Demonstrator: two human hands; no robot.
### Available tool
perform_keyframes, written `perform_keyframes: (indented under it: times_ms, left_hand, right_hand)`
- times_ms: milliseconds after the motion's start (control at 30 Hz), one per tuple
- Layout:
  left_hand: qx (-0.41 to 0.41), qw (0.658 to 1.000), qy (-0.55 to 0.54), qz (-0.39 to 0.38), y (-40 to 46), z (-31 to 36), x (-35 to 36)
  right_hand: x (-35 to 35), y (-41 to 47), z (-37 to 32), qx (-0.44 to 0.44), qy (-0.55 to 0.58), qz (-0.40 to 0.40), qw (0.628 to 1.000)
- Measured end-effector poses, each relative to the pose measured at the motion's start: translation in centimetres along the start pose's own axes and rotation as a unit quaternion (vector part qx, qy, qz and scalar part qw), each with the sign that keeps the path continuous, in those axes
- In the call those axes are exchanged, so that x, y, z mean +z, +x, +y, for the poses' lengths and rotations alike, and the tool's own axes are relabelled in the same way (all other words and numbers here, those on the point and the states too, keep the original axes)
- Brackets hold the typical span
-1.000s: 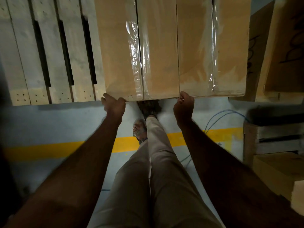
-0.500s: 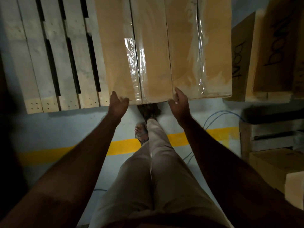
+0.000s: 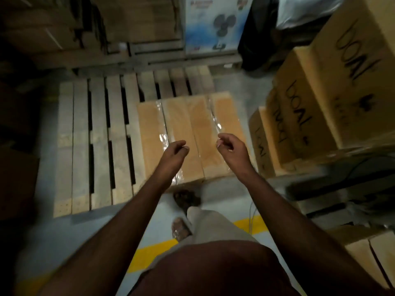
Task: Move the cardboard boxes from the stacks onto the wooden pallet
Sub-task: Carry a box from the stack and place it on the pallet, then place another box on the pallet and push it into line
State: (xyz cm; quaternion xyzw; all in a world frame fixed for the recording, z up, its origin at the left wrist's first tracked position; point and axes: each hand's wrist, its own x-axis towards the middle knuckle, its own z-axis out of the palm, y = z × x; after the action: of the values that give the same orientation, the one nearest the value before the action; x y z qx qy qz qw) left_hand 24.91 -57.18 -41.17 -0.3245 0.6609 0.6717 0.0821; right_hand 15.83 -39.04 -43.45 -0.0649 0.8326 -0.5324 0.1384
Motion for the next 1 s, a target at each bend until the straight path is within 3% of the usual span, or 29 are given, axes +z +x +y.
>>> perform_keyframes:
  times_ms: [267,533,767,1000]
  left_hand:
    - [0.088,0.991,-0.011,-0.097,-4.1,8.6,6.0]
    - [0.137,0.977,-0.019,-0.16,-4.4,13.6,13.4]
    - [0.176,0.968,0.009,-0.177,-4.9,16.9,23.8]
    - [0.208,0.952,0.059,-0.215,-6.4,18.8,40.6]
  right_hand:
    - [-8.5,-2.7,-5.2,-0.068,0.01,0.054,0.996]
    - [-18.3,-3.9,-7.9,-0.094,0.001,0.162,0.982]
    - [-29.8,-3.7,-4.5,-0.108,0.008,0.198,0.974]
    - [-44.3,-1.7,1.7,-0.12,0.035,0.213,0.969]
